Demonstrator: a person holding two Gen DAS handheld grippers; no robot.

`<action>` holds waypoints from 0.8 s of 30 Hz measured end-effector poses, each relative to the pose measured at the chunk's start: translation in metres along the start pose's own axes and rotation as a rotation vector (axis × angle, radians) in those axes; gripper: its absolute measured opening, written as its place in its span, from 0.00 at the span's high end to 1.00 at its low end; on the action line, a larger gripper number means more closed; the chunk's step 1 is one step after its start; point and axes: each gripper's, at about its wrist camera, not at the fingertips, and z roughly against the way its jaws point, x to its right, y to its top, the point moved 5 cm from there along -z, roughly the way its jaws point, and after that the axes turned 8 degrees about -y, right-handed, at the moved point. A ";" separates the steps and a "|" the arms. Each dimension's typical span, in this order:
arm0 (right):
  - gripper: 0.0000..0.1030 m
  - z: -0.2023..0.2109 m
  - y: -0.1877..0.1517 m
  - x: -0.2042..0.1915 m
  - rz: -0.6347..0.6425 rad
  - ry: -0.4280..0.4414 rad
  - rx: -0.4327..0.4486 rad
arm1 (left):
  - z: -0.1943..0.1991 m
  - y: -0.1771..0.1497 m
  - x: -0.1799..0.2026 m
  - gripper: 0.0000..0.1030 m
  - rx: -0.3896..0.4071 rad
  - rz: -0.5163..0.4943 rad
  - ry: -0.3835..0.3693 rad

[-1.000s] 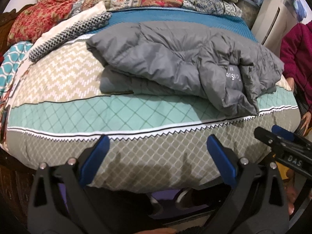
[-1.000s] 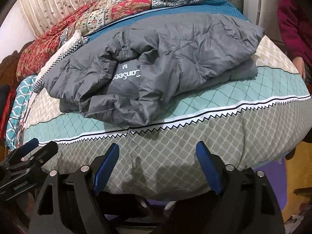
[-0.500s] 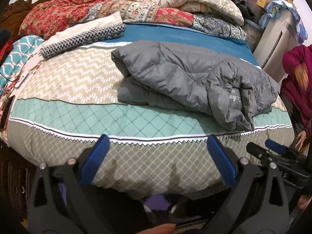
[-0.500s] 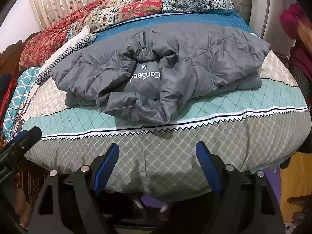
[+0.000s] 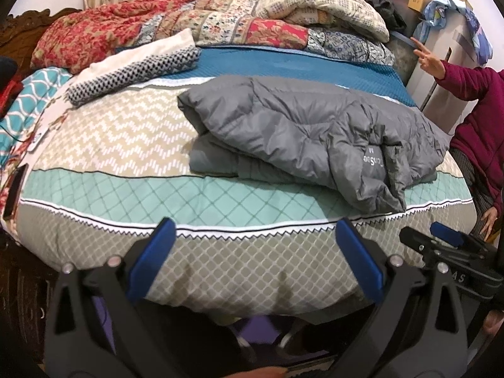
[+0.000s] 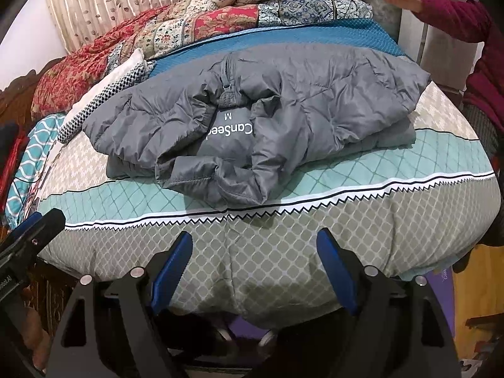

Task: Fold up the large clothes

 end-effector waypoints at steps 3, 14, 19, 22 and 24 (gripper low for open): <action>0.26 0.005 0.001 0.000 0.003 0.005 0.017 | -0.002 0.000 0.003 0.06 -0.021 -0.020 0.013; 0.26 0.008 0.003 0.009 -0.028 0.037 0.020 | -0.030 0.005 0.000 0.06 -0.156 -0.033 0.087; 0.26 0.012 0.010 0.019 -0.048 0.029 0.041 | -0.027 0.019 0.004 0.06 -0.124 -0.035 0.091; 0.26 0.009 0.012 0.026 -0.062 0.021 0.026 | -0.029 0.022 0.008 0.06 -0.122 -0.046 0.082; 0.26 0.012 0.014 0.029 -0.062 0.016 0.037 | -0.032 0.024 0.013 0.06 -0.135 -0.066 0.077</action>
